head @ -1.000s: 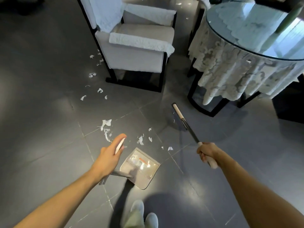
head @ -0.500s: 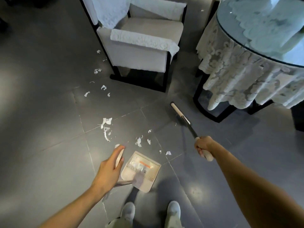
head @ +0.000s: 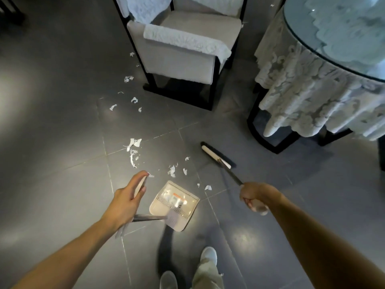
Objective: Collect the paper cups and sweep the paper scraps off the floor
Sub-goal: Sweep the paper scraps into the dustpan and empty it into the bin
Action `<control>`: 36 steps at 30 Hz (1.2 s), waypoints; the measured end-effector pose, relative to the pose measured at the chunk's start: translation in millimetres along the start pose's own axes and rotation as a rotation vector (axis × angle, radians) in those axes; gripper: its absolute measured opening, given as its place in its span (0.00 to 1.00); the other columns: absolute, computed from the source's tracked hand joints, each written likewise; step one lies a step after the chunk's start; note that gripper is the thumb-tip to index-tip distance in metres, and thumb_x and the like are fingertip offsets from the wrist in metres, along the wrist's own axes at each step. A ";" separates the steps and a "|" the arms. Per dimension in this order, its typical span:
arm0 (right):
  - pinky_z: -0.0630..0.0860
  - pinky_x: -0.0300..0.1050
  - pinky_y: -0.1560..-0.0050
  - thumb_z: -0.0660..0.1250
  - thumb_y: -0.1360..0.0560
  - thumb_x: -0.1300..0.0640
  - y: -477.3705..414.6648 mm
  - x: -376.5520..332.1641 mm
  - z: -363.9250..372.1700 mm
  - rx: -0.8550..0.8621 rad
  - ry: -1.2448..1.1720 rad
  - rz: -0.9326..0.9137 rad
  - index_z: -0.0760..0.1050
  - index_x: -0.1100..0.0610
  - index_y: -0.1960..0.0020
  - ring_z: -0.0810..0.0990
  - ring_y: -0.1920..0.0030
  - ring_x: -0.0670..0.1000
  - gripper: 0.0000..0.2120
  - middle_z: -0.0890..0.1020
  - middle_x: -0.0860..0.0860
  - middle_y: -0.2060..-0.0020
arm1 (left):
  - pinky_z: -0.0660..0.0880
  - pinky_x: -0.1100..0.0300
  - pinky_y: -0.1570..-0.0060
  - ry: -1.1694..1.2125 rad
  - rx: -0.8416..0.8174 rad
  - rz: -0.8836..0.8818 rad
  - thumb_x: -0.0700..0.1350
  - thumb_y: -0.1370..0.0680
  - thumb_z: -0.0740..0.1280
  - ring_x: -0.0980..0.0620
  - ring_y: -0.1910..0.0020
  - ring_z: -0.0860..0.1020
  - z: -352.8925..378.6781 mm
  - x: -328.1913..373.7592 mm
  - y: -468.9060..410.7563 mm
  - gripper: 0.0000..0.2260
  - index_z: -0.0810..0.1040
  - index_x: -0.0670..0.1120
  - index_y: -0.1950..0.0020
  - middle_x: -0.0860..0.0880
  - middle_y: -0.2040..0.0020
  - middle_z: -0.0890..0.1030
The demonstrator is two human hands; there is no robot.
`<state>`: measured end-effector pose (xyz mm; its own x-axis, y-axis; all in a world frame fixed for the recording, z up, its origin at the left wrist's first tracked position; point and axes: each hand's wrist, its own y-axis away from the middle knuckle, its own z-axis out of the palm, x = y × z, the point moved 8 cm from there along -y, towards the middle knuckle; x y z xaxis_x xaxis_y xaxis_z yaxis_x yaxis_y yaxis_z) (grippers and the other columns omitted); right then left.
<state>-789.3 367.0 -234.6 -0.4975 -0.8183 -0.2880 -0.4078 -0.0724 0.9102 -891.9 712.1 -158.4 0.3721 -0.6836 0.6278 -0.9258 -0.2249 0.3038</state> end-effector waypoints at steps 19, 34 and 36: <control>0.66 0.32 0.81 0.57 0.23 0.68 105.0 34.0 80.8 -0.031 -0.478 0.109 0.67 0.63 0.31 0.66 0.82 0.45 0.20 0.68 0.54 0.75 | 0.76 0.56 0.63 0.048 0.013 0.057 0.51 0.18 0.56 0.51 0.64 0.76 -0.4 -19.9 52.9 0.15 0.61 0.73 0.41 0.43 0.49 0.77; 0.65 0.30 0.83 0.54 0.19 0.65 120.5 -9.5 177.4 -0.383 -0.863 0.168 0.71 0.62 0.78 0.67 0.86 0.43 0.28 0.68 0.51 0.84 | 0.72 0.60 0.71 0.081 0.086 0.004 0.49 0.18 0.56 0.51 0.71 0.73 6.7 -5.4 23.3 0.14 0.64 0.63 0.33 0.48 0.65 0.75; 0.65 0.31 0.84 0.55 0.20 0.64 129.4 -17.1 164.8 -0.405 -0.837 0.183 0.69 0.61 0.74 0.67 0.86 0.44 0.24 0.68 0.51 0.83 | 0.73 0.59 0.71 0.107 0.096 -0.018 0.50 0.18 0.56 0.49 0.71 0.74 2.1 -13.9 30.5 0.14 0.63 0.64 0.34 0.47 0.65 0.75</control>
<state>-959.8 465.5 -161.0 -0.9789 -0.1735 -0.1080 -0.0509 -0.3046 0.9511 -925.5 713.4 -159.4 0.3887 -0.6021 0.6974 -0.9192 -0.3053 0.2487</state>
